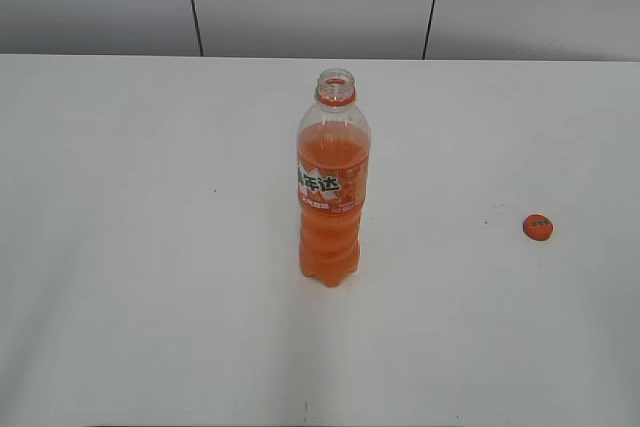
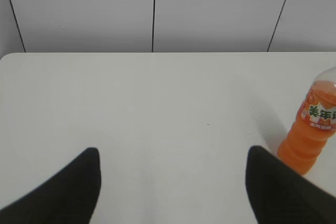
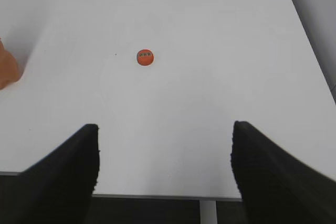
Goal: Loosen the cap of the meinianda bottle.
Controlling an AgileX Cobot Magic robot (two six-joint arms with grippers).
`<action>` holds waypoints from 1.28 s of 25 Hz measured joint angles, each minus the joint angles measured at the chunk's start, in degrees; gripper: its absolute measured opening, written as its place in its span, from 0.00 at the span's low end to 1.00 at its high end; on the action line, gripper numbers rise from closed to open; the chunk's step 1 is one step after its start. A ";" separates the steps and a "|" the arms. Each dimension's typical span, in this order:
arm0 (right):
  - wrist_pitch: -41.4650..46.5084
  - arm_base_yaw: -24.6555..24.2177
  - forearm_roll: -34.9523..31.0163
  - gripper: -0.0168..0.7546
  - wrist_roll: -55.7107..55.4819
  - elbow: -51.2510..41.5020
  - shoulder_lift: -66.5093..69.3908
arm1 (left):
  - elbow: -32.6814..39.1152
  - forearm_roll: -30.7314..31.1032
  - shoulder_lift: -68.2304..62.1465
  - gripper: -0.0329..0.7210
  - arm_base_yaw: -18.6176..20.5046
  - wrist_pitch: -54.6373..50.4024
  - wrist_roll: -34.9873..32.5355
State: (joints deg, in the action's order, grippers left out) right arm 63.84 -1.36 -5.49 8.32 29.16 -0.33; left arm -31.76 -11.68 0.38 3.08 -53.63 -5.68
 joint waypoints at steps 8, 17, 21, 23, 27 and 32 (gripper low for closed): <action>-0.37 0.00 0.00 0.78 0.00 -0.06 0.00 | 0.00 0.21 0.00 0.73 0.00 0.23 -0.17; -0.47 0.00 0.00 0.78 0.00 -0.06 0.00 | 0.04 0.79 0.00 0.73 0.00 -1.70 -0.17; -0.53 0.00 0.05 0.78 0.00 -0.06 0.00 | 0.06 2.55 0.00 0.71 0.00 -8.18 -0.17; -0.53 0.00 0.05 0.78 0.00 -0.06 0.00 | 0.18 2.85 0.00 0.69 0.00 -8.45 -0.17; -0.53 0.00 0.09 0.78 0.00 -0.06 0.00 | 1.07 2.91 0.00 0.66 0.00 -8.13 -0.12; -0.53 0.00 0.09 0.78 -0.25 -0.06 0.00 | 1.07 2.92 0.00 0.65 0.00 -8.05 -0.12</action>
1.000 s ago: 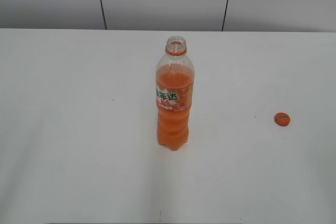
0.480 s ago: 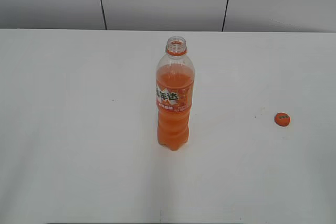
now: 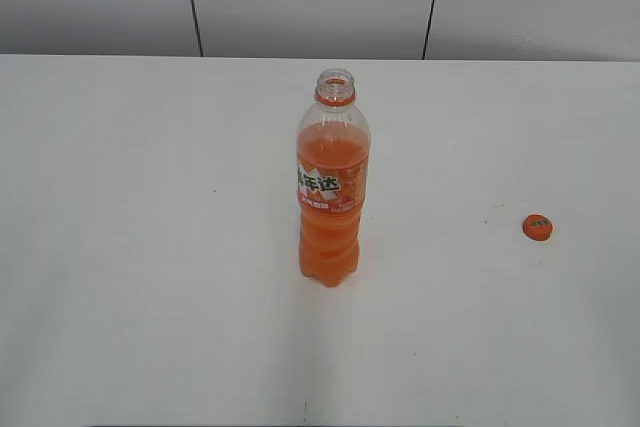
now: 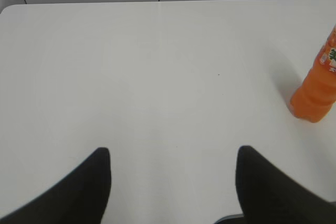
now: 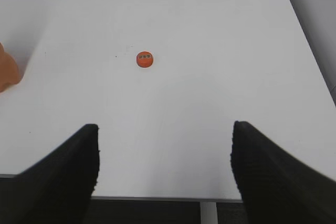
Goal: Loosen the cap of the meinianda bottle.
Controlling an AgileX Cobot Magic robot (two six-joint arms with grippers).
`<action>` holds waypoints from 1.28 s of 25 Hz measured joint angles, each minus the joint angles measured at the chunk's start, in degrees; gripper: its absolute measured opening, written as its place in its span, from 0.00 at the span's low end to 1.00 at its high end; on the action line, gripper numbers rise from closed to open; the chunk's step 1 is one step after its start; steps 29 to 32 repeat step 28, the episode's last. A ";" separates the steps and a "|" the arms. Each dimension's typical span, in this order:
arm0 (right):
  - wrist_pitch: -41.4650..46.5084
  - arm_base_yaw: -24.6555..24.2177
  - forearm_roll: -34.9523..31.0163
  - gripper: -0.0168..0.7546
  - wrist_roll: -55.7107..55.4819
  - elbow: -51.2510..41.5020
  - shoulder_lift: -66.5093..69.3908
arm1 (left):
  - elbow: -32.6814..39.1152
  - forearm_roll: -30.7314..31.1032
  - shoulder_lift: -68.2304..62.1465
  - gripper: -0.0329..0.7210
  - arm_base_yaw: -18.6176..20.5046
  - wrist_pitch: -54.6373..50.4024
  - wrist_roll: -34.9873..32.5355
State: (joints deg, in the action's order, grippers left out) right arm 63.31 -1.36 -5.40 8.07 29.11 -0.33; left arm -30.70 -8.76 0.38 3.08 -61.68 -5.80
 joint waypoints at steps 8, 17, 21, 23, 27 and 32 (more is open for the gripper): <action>-0.05 0.00 0.00 0.78 -0.13 0.00 0.00 | 0.00 0.00 0.00 0.65 0.00 0.00 0.00; -0.05 0.00 0.00 0.78 -0.25 0.00 0.00 | 0.00 0.00 0.00 0.61 0.00 0.00 0.00; -0.05 0.00 0.00 0.78 -0.25 0.00 0.00 | 0.00 0.00 0.00 0.60 0.00 0.00 0.00; -0.05 0.00 0.00 0.78 -0.31 0.00 0.00 | 0.00 0.00 0.00 0.59 0.00 0.00 0.00; -0.05 0.00 0.00 0.78 -0.31 0.00 0.00 | 0.00 0.00 0.00 0.55 0.00 0.00 0.00; -0.05 0.00 0.00 0.78 -0.31 0.00 0.00 | 0.00 0.00 0.00 0.55 0.00 0.00 0.00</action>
